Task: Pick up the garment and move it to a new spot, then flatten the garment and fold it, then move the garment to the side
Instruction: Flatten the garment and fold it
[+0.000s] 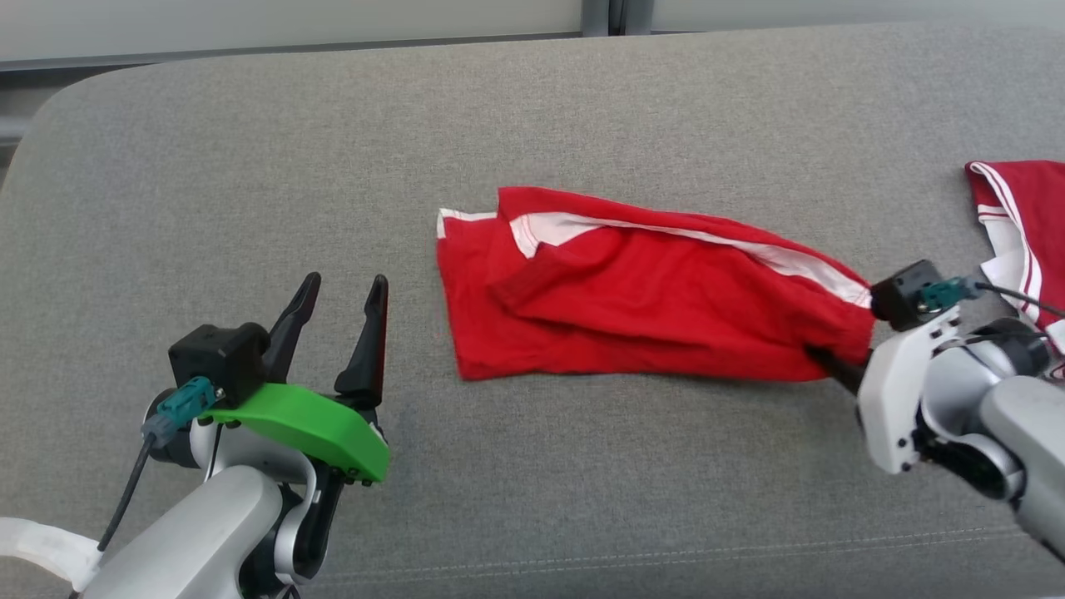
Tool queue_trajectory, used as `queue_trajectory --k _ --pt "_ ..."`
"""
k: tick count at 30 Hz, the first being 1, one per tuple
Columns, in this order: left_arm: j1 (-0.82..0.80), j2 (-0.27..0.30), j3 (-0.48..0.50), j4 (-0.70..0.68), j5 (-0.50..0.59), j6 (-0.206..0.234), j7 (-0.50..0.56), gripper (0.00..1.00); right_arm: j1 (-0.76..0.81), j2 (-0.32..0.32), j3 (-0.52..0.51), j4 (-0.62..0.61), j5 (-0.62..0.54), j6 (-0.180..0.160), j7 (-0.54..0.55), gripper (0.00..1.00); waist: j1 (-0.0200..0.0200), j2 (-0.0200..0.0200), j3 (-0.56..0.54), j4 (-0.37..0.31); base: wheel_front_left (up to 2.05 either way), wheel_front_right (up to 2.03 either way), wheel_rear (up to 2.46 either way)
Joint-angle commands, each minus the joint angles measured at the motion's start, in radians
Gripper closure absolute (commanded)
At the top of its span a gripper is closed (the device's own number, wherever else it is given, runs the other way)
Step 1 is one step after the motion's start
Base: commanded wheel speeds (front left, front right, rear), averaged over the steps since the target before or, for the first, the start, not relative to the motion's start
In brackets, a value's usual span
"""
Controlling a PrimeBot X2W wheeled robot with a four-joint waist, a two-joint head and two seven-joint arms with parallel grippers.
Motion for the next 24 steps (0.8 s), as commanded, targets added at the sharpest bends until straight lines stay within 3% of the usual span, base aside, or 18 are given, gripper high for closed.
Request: queue_trajectory --k 1,5,10,11,12,13,24 --pt "0.012 0.003 0.006 -0.004 0.0 0.005 -0.008 0.0 -0.008 -0.023 -0.006 -0.007 0.005 -0.001 0.007 1.0 0.0 0.0 0.005 -0.002 0.0 0.0 0.0" --pt "0.009 -0.005 0.009 -0.014 0.002 -0.001 -0.008 0.0 -0.034 -0.119 -0.003 -0.032 0.031 -0.001 0.035 1.0 0.0 0.0 0.018 0.003 0.0 0.0 0.0" --pt "-0.011 -0.041 -0.006 -0.005 -0.002 -0.012 -0.002 0.0 -0.055 -0.113 0.01 0.008 0.043 -0.001 0.016 0.99 0.0 0.0 0.031 0.007 0.0 0.0 0.0" --pt "-0.017 -0.053 -0.008 -0.001 -0.006 -0.015 -0.003 0.0 -0.051 -0.107 0.014 0.023 0.041 -0.001 0.015 0.71 0.0 0.0 0.033 0.007 0.0 0.0 0.0" --pt "-0.022 -0.063 -0.011 0.005 -0.007 -0.018 -0.002 0.0 -0.049 -0.1 0.017 0.033 0.036 -0.001 0.009 0.55 0.0 0.0 0.035 0.007 0.0 0.0 0.0" --pt "-0.027 -0.072 -0.018 0.013 -0.002 -0.019 0.002 0.0 -0.048 -0.095 0.02 0.039 0.03 -0.001 0.003 0.0 0.0 0.0 0.037 0.005 0.0 0.0 0.0" --pt "-0.103 -0.176 -0.107 0.13 0.015 -0.078 0.077 0.0 -0.011 -0.118 -0.033 0.047 0.04 -0.001 -0.086 0.0 0.0 0.0 0.03 -0.074 0.0 0.0 0.0"
